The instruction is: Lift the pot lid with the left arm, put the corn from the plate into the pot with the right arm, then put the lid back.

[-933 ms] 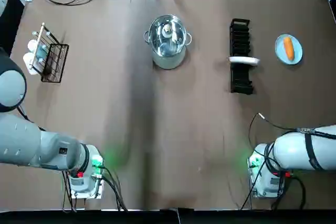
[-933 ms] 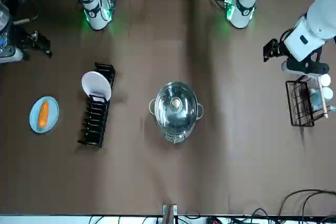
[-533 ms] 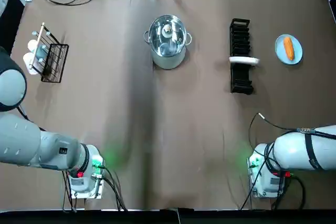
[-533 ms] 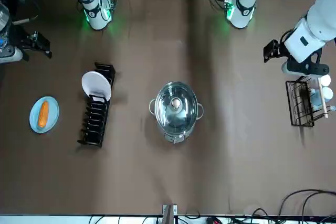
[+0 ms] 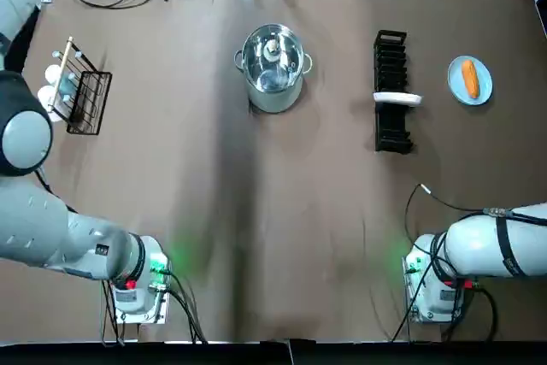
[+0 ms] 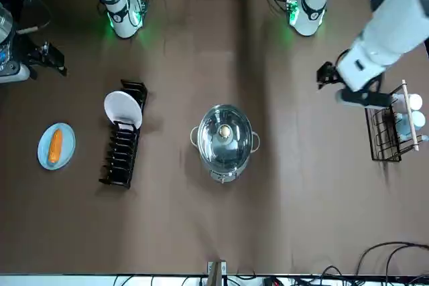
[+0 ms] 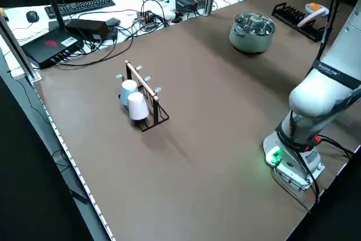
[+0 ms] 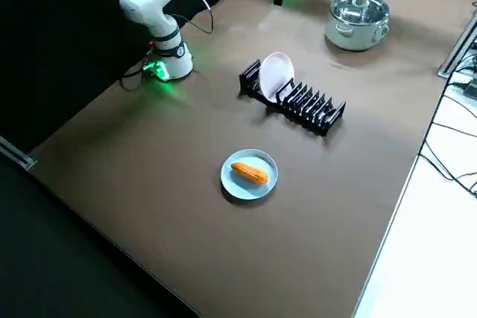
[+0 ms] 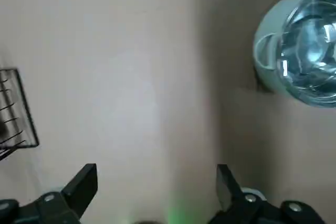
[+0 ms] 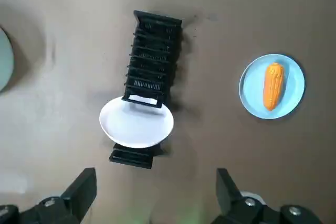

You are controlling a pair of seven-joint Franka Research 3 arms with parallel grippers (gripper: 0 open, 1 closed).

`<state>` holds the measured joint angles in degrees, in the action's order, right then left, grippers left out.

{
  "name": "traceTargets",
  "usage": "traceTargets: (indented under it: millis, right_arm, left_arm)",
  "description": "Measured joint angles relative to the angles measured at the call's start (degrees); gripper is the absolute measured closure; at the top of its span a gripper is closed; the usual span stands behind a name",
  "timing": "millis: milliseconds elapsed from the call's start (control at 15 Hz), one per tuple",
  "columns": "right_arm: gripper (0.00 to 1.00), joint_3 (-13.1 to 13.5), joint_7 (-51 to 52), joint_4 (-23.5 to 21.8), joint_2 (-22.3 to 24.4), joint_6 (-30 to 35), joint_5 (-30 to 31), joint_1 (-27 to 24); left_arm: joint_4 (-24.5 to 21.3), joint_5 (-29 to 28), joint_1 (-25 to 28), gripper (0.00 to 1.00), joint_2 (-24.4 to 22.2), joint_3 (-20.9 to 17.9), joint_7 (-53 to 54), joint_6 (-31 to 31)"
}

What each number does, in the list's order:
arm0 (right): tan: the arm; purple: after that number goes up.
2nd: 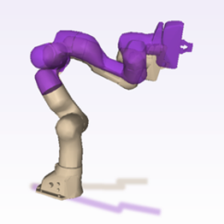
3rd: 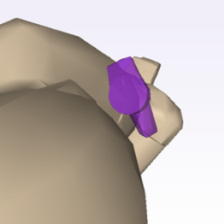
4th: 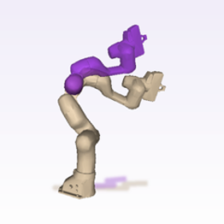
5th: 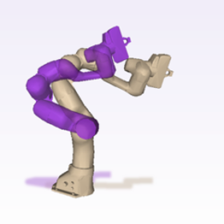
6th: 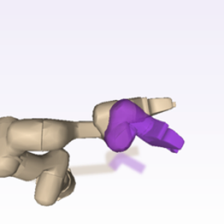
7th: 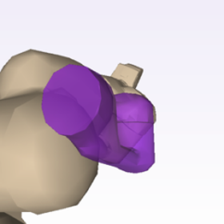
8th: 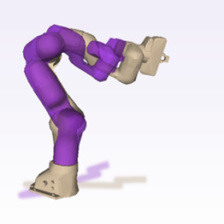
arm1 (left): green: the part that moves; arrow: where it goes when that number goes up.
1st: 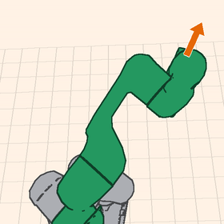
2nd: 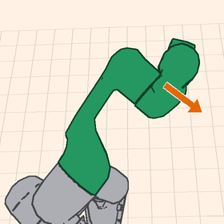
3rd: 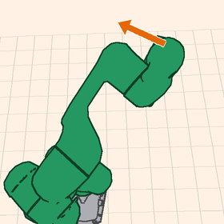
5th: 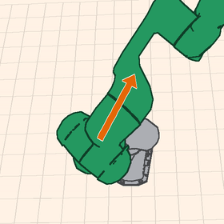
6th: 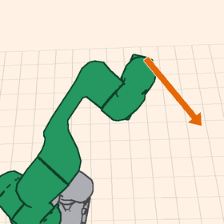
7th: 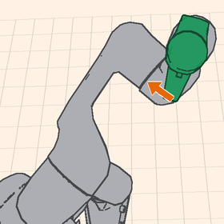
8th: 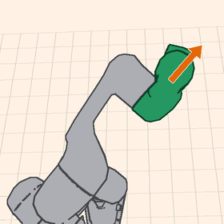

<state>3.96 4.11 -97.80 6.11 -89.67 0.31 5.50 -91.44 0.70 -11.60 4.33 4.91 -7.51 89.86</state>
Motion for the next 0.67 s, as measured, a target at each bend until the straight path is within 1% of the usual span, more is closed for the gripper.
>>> traceTargets:
  millis: [200, 400, 667]
  right_arm:
    - [0.00, -0.1, 0.1, -0.1, -1.0, 0.0, 0.0, 0.3]
    - [0.00, -0.5, 0.0, -0.1, -1.6, -0.2, 0.0, 0.8]
    - [0.00, -0.3, 0.0, -0.4, -3.5, 0.0, 0.0, 0.8]
  left_arm:
    - [0.0, 0.0, -5.0, 0.00, 3.3, 0.2, -7.4, 4.9]
    - [0.1, 0.1, -10.8, 0.00, 7.2, 0.3, -19.7, 10.7]
    - [0.3, 0.1, -18.2, 0.00, 12.9, 0.3, -31.7, 20.8]
